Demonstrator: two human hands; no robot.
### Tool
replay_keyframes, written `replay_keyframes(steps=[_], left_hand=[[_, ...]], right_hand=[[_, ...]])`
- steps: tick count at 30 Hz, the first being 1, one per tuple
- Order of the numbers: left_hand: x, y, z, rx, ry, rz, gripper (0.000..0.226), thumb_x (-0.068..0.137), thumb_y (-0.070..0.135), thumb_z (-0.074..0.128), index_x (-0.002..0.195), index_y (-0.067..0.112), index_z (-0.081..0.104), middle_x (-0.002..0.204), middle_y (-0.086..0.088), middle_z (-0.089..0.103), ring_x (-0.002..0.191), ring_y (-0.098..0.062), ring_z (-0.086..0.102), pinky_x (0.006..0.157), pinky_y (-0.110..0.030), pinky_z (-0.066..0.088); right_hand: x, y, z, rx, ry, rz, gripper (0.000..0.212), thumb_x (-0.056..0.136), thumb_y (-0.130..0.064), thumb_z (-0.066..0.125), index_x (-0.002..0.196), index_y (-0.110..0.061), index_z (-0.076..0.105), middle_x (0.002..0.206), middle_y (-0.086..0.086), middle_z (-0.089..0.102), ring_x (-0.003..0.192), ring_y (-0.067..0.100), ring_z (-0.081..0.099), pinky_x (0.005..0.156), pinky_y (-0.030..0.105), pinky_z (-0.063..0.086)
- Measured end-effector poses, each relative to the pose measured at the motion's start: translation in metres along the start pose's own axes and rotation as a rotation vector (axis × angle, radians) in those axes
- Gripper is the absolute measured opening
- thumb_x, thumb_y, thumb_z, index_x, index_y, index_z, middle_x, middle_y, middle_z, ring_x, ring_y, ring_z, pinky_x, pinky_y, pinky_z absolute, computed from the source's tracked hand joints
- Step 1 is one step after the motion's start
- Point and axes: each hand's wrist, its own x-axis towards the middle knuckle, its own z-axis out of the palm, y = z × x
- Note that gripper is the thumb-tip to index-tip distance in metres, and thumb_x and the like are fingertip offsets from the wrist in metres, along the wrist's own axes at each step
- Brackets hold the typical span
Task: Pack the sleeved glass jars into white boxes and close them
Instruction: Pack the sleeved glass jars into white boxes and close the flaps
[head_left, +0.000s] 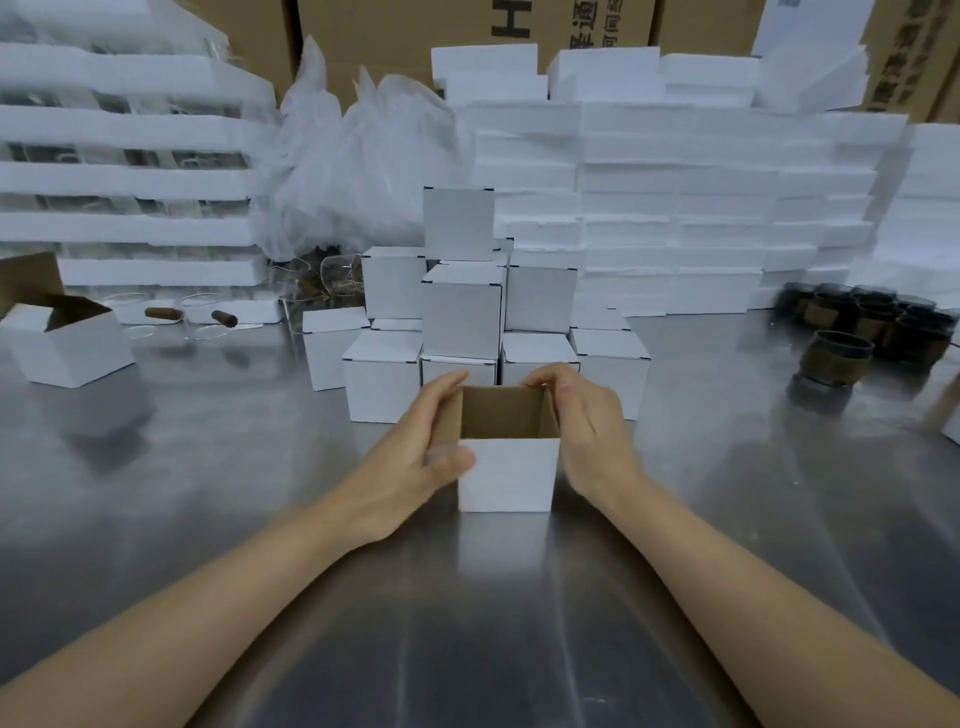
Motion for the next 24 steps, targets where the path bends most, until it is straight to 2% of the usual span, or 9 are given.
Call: replay_keyframes(steps=[3,6,8,10,12,14,18,22,24], left_hand=[[0.002,-0.003,0.002,0.163,-0.019,-0.042,0.104,0.054,0.075,0.071,0.138,0.061,0.011,0.138,0.041,0.027,0.124,0.02,0.034,0.096,-0.003,0.032],[0.005,-0.007,0.0,0.19,0.052,-0.034,0.094,0.056,0.069,0.074,0.133,0.063,0.019,0.133,0.043,0.033,0.12,0.019,0.038,0.087,0.003,0.032],[0.006,-0.007,0.0,0.198,0.059,-0.04,0.092,0.057,0.072,0.072,0.132,0.063,0.021,0.131,0.043,0.034,0.119,0.018,0.039,0.088,-0.001,0.035],[0.01,-0.007,0.001,0.208,0.05,-0.06,0.091,0.057,0.074,0.071,0.132,0.064,0.019,0.129,0.043,0.035,0.119,0.018,0.04,0.092,-0.009,0.036],[0.013,-0.006,0.001,0.193,0.03,-0.09,0.093,0.057,0.076,0.07,0.132,0.066,0.017,0.124,0.046,0.039,0.115,0.019,0.043,0.091,-0.009,0.037],[0.015,-0.004,0.001,0.178,0.035,-0.121,0.095,0.055,0.078,0.069,0.132,0.066,0.015,0.119,0.05,0.04,0.111,0.022,0.044,0.085,0.0,0.035],[0.018,-0.002,0.001,0.215,0.021,-0.211,0.103,0.048,0.082,0.068,0.131,0.07,0.009,0.119,0.05,0.04,0.11,0.022,0.044,0.085,-0.003,0.038],[0.024,0.01,0.003,0.202,0.015,-0.325,0.111,0.034,0.091,0.061,0.129,0.074,0.006,0.115,0.053,0.04,0.104,0.024,0.047,0.075,-0.005,0.042],[0.036,0.007,0.005,0.253,0.01,-0.295,0.097,0.064,0.066,0.073,0.146,0.048,0.024,0.126,0.026,0.058,0.114,0.002,0.056,0.083,-0.013,0.045]], right_hand=[[0.004,0.0,-0.005,-0.091,-0.015,-0.119,0.047,0.091,-0.035,0.029,0.092,-0.014,0.07,0.088,0.001,0.071,0.087,0.024,0.064,0.079,0.043,0.049],[0.024,0.011,-0.021,-0.092,0.361,-0.304,0.042,0.092,-0.022,0.032,0.068,-0.009,0.063,0.072,0.0,0.064,0.075,0.018,0.057,0.07,0.029,0.044],[0.047,0.035,-0.045,-0.016,0.696,-0.108,0.036,0.093,-0.018,0.033,0.065,-0.01,0.055,0.068,0.001,0.055,0.072,0.021,0.052,0.067,0.03,0.039],[0.062,0.07,-0.066,-0.034,0.826,0.198,0.032,0.091,-0.015,0.034,0.069,-0.01,0.056,0.067,0.004,0.053,0.069,0.025,0.05,0.066,0.033,0.036],[0.075,0.106,-0.077,-0.025,0.776,0.433,0.031,0.089,-0.014,0.034,0.071,-0.009,0.059,0.062,0.001,0.051,0.065,0.021,0.048,0.062,0.03,0.033],[0.092,0.129,-0.076,0.008,0.677,0.452,0.03,0.09,-0.012,0.038,0.073,-0.009,0.062,0.063,0.0,0.053,0.069,0.02,0.05,0.061,0.027,0.034],[0.135,0.162,-0.067,-0.043,0.453,0.381,0.016,0.095,-0.009,0.052,0.1,-0.002,0.066,0.097,0.015,0.064,0.09,0.024,0.057,0.073,0.022,0.047],[0.178,0.185,-0.059,-0.462,0.193,0.119,0.036,0.094,-0.005,0.058,0.128,0.005,0.054,0.129,0.026,0.053,0.125,0.039,0.045,0.104,0.04,0.032],[0.198,0.191,-0.052,-0.499,0.123,0.024,0.036,0.094,0.0,0.055,0.129,0.008,0.051,0.131,0.027,0.052,0.125,0.04,0.046,0.103,0.042,0.035]])
